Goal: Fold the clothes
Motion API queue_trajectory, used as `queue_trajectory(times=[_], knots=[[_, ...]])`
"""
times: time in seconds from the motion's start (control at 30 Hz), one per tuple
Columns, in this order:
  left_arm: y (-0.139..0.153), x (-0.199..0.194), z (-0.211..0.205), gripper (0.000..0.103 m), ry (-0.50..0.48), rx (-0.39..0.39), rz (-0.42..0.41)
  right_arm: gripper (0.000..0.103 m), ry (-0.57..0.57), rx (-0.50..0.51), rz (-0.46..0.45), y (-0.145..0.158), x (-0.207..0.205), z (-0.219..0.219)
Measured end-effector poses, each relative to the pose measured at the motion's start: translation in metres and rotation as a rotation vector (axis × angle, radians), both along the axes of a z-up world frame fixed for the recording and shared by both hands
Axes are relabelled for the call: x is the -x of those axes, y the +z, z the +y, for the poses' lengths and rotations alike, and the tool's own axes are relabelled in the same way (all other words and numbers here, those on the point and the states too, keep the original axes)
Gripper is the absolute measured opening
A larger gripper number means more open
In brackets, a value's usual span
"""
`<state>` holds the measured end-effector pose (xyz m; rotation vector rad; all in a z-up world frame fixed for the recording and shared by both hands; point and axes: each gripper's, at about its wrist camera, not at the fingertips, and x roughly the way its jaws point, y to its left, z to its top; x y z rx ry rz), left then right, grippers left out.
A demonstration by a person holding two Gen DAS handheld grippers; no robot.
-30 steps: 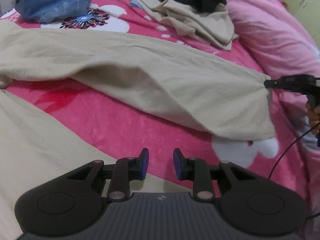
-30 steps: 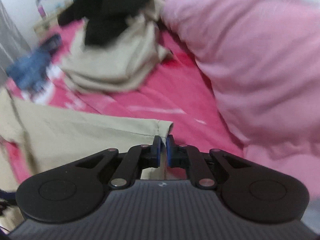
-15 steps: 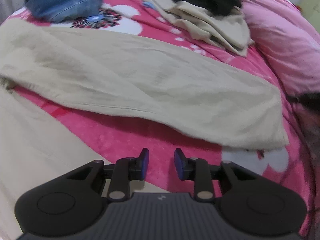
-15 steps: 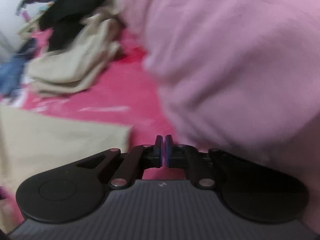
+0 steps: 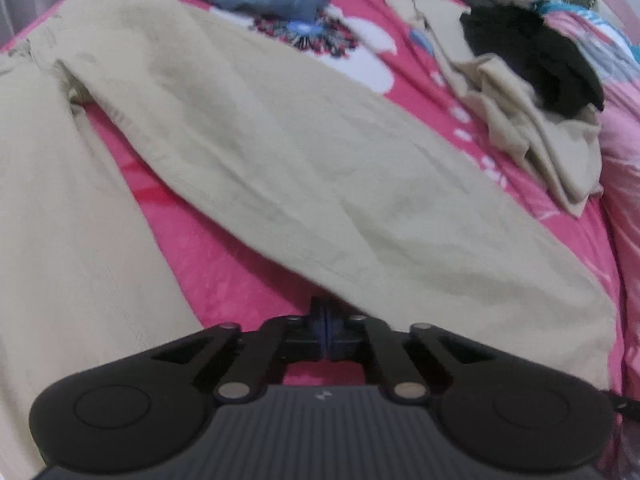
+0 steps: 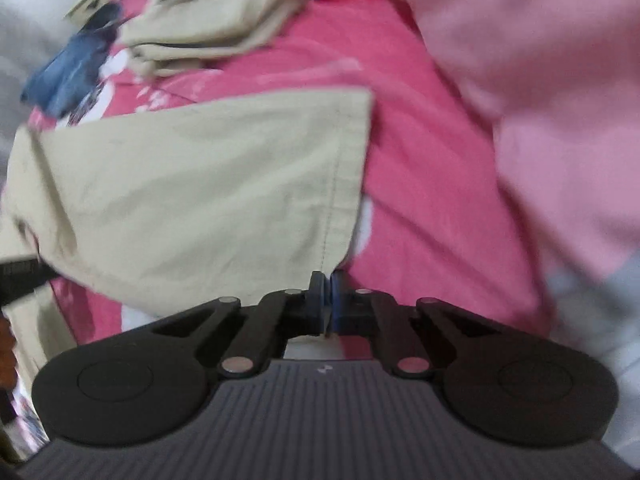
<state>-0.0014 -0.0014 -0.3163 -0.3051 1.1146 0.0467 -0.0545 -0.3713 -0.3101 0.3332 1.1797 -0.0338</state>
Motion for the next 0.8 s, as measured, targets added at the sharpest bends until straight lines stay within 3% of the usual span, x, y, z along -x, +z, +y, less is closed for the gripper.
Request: queue_trajectory(times=[0.1,0.2,0.37,0.5,0.6,0.7,0.8], knots=[[0.004,0.003,-0.008,0.0,-0.034,-0.041,-0.014,0.001,0.049,0.073,-0.02,0.014,-0.003,0.006],[-0.011,0.002,-0.01,0.0,-0.039,-0.055,0.063,0.002,0.098,0.146,-0.04,0.027,-0.006,0.012],[-0.015,0.003,-0.001,0.001,-0.075,-0.011,0.054,0.0,0.16,0.415,0.059,-0.02,-0.011,0.018],[-0.007,0.01,0.024,0.004,-0.099,0.08,0.026,0.003,0.099,0.405,-0.008,0.008,-0.003,0.015],[0.013,0.011,0.054,0.005,-0.09,0.096,-0.02,0.006,0.115,0.342,-0.13,0.039,-0.006,0.025],[0.036,0.001,0.099,0.008,-0.056,0.086,-0.099,0.01,0.26,0.248,-0.267,0.063,-0.043,0.072],[0.044,-0.024,0.143,0.009,-0.013,0.038,-0.13,0.024,0.463,0.161,-0.367,0.076,-0.099,0.146]])
